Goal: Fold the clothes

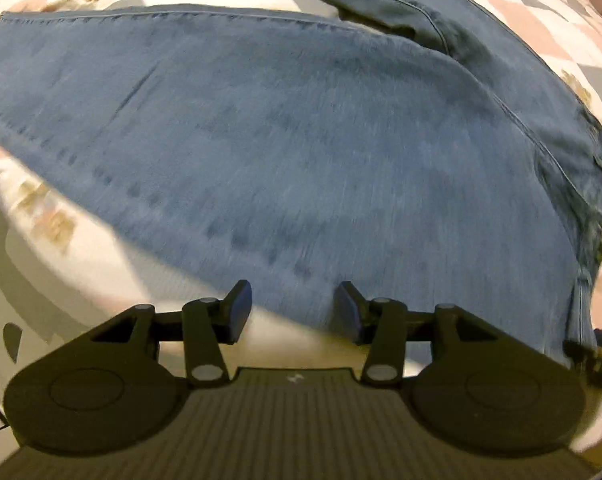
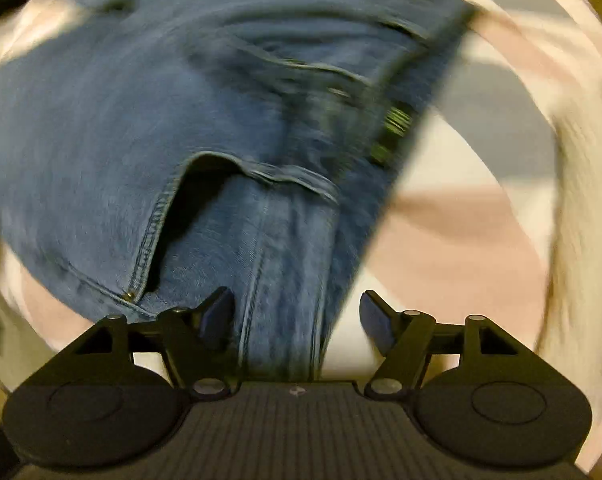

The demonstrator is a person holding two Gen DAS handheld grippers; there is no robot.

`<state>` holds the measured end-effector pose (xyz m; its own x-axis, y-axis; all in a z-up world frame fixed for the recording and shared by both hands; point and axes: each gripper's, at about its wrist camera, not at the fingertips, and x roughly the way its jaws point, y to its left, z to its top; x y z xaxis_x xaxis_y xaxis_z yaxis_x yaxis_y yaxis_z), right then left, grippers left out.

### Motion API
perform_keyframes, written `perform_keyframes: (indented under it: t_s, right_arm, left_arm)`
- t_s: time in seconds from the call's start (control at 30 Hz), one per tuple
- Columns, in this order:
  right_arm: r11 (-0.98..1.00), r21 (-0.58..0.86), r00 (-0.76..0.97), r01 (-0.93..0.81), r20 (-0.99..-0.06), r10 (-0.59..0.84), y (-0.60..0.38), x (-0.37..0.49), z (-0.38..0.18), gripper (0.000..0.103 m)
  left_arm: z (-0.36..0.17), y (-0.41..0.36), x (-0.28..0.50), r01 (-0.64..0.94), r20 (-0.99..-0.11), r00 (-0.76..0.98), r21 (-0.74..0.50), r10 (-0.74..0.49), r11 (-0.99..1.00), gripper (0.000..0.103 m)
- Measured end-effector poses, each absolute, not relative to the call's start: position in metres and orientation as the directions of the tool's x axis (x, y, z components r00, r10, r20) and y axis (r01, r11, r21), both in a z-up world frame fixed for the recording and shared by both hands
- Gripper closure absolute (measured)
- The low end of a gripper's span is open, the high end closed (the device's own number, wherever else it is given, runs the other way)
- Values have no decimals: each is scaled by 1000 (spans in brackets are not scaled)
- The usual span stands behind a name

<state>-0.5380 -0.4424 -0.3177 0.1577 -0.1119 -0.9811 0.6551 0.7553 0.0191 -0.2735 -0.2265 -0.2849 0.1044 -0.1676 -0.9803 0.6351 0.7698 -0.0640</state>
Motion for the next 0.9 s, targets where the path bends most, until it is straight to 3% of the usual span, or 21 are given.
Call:
perform_keyframes:
  t_s: [0.13,0.23,0.33,0.5,0.57,0.9]
  right_arm:
    - [710,-55,129,703,-971,-202,-416,-534,-276,35]
    - [678,26,251,735,-939,-237,-388,-535,-231,22]
    - [677,89,352,731,-899,-262,-355,-530,-185,17]
    - [682,145,431,716,-861,-269,-309,-532,-130,6]
    - [685,147,438,714,-857,-272,-293,-534,-118,3]
    - [691,107,408,715,-867,-288,-254,-540,-106,2]
  left_arm:
    - [-237,-199,-284,674,-968,178,-12,-178,739,57]
    - [-193,-179,-294,692,-944,252,21,-213,722,47]
    - [-154,-160,-307,702,-913,308,27,-269,711,40]
    - [-108,-127,-329,708,-883,359,46,-303,704,37]
    - [-96,-115,-338,710,-874,371,51,-312,702,31]
    - [-68,-79,-363,697,-848,422,78,-320,713,21]
